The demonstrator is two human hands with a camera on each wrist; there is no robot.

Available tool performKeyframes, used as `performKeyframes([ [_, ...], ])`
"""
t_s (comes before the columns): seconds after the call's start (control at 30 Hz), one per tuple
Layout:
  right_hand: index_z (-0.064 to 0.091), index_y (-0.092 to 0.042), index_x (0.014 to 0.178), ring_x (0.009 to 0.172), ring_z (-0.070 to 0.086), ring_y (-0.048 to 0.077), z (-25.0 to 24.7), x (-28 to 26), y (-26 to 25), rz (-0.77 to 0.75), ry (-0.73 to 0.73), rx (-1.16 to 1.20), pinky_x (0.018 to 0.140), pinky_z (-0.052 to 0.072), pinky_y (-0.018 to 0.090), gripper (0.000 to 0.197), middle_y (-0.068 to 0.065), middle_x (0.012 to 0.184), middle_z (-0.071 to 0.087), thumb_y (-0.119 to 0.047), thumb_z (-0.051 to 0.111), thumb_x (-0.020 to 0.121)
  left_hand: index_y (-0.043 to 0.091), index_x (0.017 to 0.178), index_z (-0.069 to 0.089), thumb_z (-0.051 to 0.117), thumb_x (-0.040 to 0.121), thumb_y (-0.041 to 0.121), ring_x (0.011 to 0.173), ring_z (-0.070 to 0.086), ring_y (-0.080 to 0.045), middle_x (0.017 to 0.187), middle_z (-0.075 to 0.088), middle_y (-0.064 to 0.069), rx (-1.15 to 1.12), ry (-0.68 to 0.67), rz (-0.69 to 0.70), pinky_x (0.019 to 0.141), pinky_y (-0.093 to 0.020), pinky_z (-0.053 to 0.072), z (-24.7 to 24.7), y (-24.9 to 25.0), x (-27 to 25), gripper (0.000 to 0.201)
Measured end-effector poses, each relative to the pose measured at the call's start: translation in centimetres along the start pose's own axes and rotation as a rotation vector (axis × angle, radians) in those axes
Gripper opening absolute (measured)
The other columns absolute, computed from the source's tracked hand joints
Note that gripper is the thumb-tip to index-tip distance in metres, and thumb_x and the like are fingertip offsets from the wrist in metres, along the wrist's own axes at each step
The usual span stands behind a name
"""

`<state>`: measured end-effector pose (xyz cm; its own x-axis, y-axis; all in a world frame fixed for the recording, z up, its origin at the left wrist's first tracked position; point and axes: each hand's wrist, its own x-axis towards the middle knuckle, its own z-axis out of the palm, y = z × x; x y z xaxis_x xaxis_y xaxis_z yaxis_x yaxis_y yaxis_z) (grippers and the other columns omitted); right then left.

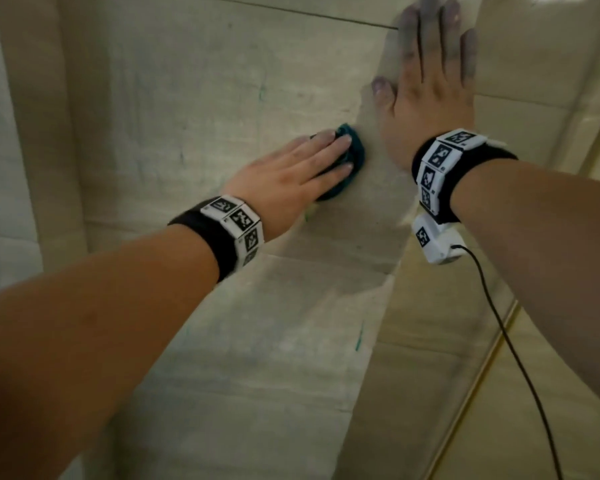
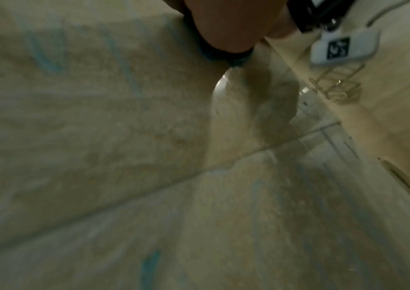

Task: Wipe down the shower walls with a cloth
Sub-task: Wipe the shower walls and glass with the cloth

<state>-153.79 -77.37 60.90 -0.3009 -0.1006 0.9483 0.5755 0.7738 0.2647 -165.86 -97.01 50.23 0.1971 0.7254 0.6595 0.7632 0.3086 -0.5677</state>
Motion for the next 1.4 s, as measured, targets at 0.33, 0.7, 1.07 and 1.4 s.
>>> performKeyframes([
  [0.33, 0.013, -0.013, 0.164, 0.158, 0.011, 0.032, 0.0, 0.1, 0.1, 0.008, 0.001, -0.033, 0.127, 0.008, 0.053, 0.071, 0.012, 0.171, 0.013, -0.053, 0.015, 0.106, 0.014, 0.159, 0.042, 0.037, 0.106, 0.003, 0.157, 0.027, -0.026, 0.169, 0.031, -0.006, -0.116, 0.052, 0.291, 0.128, -0.045, 0.023, 5.8, 7.3, -1.6, 0.054],
  [0.7, 0.006, -0.010, 0.164, 0.158, 0.003, 0.033, 0.0, 0.0, 0.2, -0.029, -0.022, 0.013, 0.128, 0.005, 0.052, 0.070, 0.013, 0.172, 0.004, -0.049, 0.019, 0.107, 0.013, 0.163, 0.031, 0.030, 0.097, 0.001, 0.158, 0.022, -0.030, 0.171, 0.022, -0.011, 0.013, 0.028, 0.005, 0.129, -0.048, 0.020, 1.2, 0.8, -1.1, 0.067],
  [1.07, 0.007, -0.010, 0.164, 0.158, 0.005, 0.035, 0.2, 0.0, 0.5, -0.048, -0.012, 0.018, 0.127, 0.008, 0.054, 0.070, 0.014, 0.171, 0.006, -0.049, 0.021, 0.108, 0.021, 0.164, 0.027, 0.022, 0.097, 0.007, 0.160, 0.016, -0.028, 0.173, 0.016, -0.009, 0.057, -0.049, -0.005, 0.131, -0.047, 0.011, 1.5, 2.0, -1.0, 0.069],
  [1.4, 0.002, -0.011, 0.164, 0.158, -0.002, 0.034, -0.2, 0.3, 0.9, -0.074, -0.111, 0.076, 0.128, 0.002, 0.052, 0.076, 0.014, 0.172, -0.001, -0.051, 0.028, 0.104, 0.029, 0.166, 0.004, 0.045, 0.092, 0.002, 0.161, 0.000, -0.026, 0.175, -0.004, -0.006, 0.099, -0.133, -0.009, 0.131, -0.047, 0.007, 1.5, 2.1, -3.3, 0.088],
])
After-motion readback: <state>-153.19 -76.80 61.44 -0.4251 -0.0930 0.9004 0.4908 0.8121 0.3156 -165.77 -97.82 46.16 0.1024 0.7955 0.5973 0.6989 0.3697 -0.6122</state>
